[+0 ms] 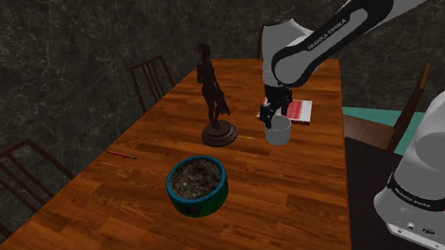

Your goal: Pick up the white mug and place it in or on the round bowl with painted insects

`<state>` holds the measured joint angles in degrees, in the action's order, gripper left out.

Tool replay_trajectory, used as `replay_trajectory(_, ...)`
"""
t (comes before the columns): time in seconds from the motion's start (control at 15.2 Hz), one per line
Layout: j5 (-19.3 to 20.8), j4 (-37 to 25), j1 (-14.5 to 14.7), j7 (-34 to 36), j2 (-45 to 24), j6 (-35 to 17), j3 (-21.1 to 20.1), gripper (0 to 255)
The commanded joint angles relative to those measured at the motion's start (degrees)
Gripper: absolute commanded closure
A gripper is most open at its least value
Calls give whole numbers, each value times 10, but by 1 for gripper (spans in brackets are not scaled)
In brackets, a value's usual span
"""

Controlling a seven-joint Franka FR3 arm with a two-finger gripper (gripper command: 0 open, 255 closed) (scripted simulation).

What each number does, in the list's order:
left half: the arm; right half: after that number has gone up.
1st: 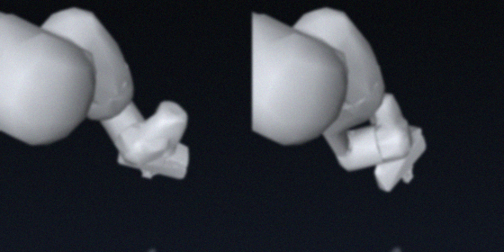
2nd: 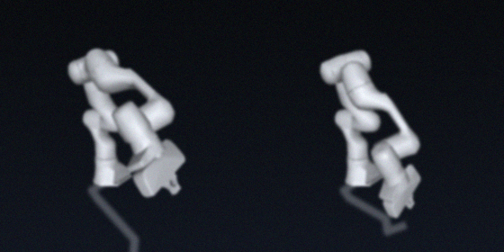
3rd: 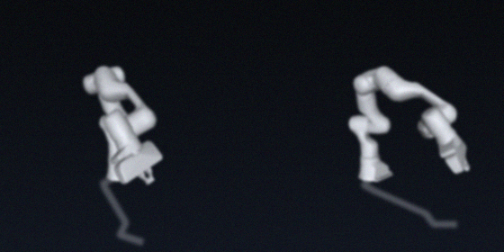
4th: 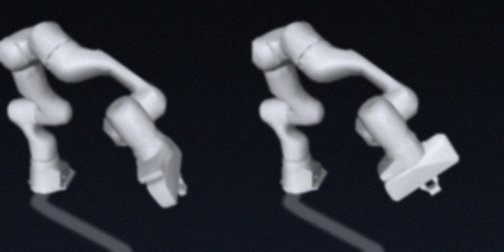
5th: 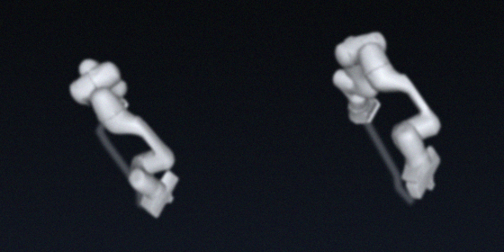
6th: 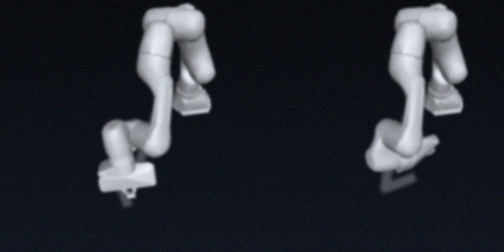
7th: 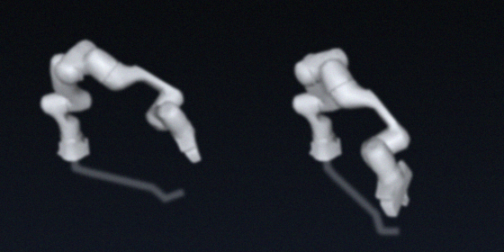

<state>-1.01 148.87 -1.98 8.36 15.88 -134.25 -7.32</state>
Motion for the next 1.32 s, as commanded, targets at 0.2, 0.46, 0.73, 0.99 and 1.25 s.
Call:
replay_trajectory(0.2, 47, -19, -14, 39, -102, -92, -12, 0)
replay_trajectory(0.46, 58, -14, -16, 47, -132, -127, -12, 0)
replay_trajectory(0.73, 67, -11, -18, 53, -152, -149, -11, 0)
replay_trajectory(0.99, 67, -11, -18, 53, -152, -149, -11, 0)
replay_trajectory(1.25, 67, -11, -18, 53, -152, -148, -11, 255)
